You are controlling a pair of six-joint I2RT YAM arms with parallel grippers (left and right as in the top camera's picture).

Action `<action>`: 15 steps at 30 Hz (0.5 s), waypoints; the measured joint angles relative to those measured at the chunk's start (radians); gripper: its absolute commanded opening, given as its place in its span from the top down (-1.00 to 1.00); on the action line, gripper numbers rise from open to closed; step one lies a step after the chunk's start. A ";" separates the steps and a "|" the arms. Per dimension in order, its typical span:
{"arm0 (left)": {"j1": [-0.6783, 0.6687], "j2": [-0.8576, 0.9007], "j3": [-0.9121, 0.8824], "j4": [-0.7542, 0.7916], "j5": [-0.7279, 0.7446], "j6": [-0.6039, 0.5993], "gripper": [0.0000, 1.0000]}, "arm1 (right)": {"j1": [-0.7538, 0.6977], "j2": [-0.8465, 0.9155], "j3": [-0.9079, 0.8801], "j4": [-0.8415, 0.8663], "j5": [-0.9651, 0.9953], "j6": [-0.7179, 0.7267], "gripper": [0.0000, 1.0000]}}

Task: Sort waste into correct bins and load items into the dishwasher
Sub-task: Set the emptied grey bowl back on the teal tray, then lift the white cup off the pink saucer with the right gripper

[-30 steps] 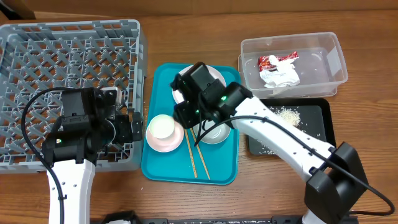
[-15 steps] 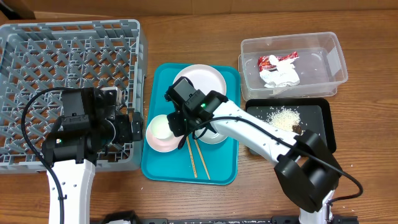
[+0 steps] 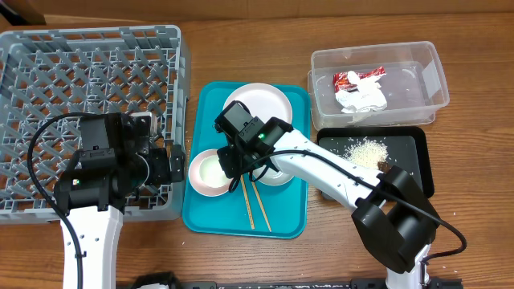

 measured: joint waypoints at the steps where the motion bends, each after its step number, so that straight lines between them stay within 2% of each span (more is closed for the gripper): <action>1: 0.000 0.000 0.000 0.000 0.000 0.000 -1.00 | 0.000 0.000 -0.001 0.001 0.000 0.005 0.92; 9: 0.000 0.000 0.000 0.000 0.000 0.000 -1.00 | -0.023 0.000 -0.002 -0.025 0.002 0.022 0.92; 15: 0.000 0.000 0.000 0.001 0.002 0.000 -1.00 | -0.129 -0.059 -0.002 -0.048 0.000 0.026 0.92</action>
